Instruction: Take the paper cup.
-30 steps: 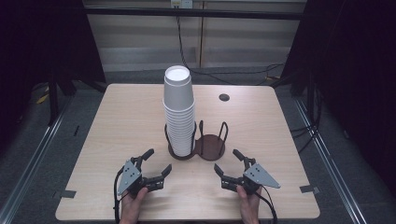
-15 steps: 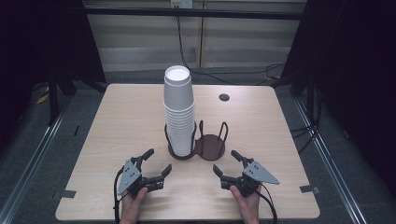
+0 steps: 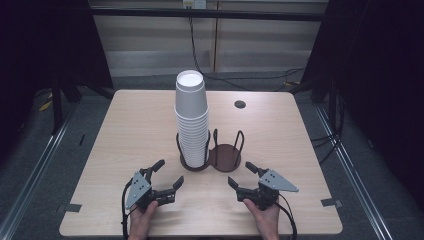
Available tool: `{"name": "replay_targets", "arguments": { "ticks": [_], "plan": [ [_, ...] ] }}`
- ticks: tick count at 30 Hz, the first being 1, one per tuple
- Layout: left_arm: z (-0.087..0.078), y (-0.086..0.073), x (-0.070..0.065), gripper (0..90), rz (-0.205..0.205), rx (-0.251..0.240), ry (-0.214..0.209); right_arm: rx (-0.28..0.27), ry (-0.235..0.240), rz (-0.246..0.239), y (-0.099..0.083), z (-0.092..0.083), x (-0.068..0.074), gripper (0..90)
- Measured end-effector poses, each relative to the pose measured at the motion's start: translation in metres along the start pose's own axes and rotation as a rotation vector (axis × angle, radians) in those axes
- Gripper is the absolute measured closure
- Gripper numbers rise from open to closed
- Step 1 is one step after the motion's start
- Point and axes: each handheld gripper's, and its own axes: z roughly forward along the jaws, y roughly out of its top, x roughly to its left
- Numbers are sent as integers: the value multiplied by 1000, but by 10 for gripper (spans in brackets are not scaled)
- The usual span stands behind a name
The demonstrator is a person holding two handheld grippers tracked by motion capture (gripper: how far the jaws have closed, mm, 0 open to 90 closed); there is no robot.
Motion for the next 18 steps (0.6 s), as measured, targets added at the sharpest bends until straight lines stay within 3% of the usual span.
{"name": "replay_targets", "arguments": {
  "ticks": [2, 4, 7, 10, 12, 18],
  "plan": [
    [0, 0, 0, 154, 0, 0, -1, -22, -24, -23, 3, 0, 2, 206],
    [0, 0, 0, 154, 2, 2, -2, 11, 4, 8, 8, 1, 2, 200],
    [0, 0, 0, 154, 1, 1, 0, 29, 33, 3, 13, 1, 2, 248],
    [0, 0, 0, 154, 0, 1, 0, -11, 47, 21, 17, -1, 2, 245],
    [0, 0, 0, 154, 0, 0, 0, 3, 75, 41, 20, 0, 0, 230],
    [0, 0, 0, 156, 2, 1, -2, 34, 75, 47, 30, 0, -2, 248]
  ]
}}
